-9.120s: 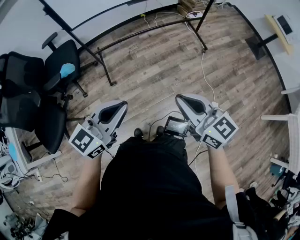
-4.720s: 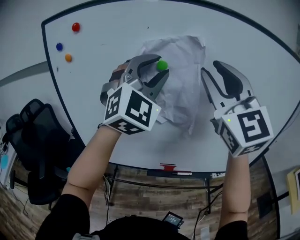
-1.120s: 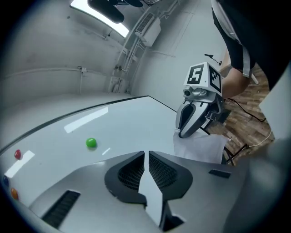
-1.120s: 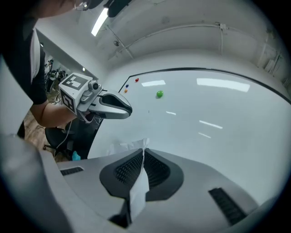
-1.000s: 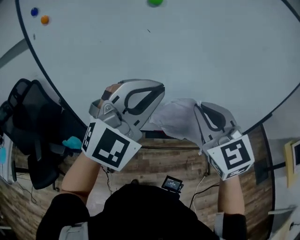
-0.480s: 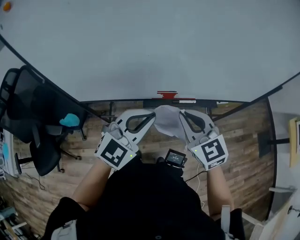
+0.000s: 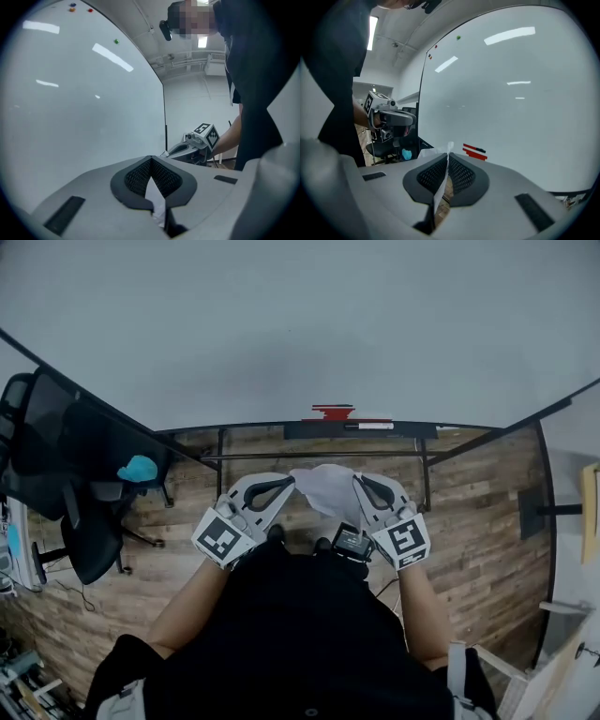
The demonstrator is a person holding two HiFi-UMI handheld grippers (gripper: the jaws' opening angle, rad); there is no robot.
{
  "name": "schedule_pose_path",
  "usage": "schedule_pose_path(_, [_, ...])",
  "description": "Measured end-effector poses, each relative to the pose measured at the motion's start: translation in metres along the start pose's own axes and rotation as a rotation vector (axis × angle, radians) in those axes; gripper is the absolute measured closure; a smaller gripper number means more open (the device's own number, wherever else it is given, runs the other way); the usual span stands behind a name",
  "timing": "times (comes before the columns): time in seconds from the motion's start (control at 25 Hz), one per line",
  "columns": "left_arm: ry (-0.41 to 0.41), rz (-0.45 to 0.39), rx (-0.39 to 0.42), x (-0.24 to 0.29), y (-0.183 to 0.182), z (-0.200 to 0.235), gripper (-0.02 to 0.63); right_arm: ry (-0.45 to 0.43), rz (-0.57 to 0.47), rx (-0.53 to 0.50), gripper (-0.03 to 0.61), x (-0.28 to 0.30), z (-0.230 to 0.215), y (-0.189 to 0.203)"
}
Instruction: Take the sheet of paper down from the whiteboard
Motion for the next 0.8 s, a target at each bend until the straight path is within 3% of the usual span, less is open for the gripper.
schedule_pose_path(0.2, [0.003, 0.066, -0.087, 0.000, 0.040, -0.003, 0.601, 0.023, 0.019, 0.018, 0.557, -0.001, -0.003, 0.022])
schedule_pose_path(0.4, [0.030, 0.065, -0.103, -0.005, 0.040, -0.014, 0.601, 0.026, 0.019, 0.022, 0.558, -0.005, 0.002, 0.032])
schedule_pose_path(0.56, [0.058, 0.057, -0.165, -0.007, 0.037, -0.017, 0.601, 0.015, 0.004, 0.033, 0.558, -0.006, 0.003, 0.033])
schedule_pose_path(0.8, [0.030, 0.038, -0.185, -0.016, 0.036, -0.013, 0.602, -0.005, -0.026, 0.016, 0.558, -0.003, 0.003, 0.030])
Point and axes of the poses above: the fingertips, and each gripper's own axes: x forward along the fingers, z to its left, y out of its underside, the point moved 9 cm from there along -x, backward along the fingers, and after that the axes turned 3 degrees about z, right-handed, at the moved point
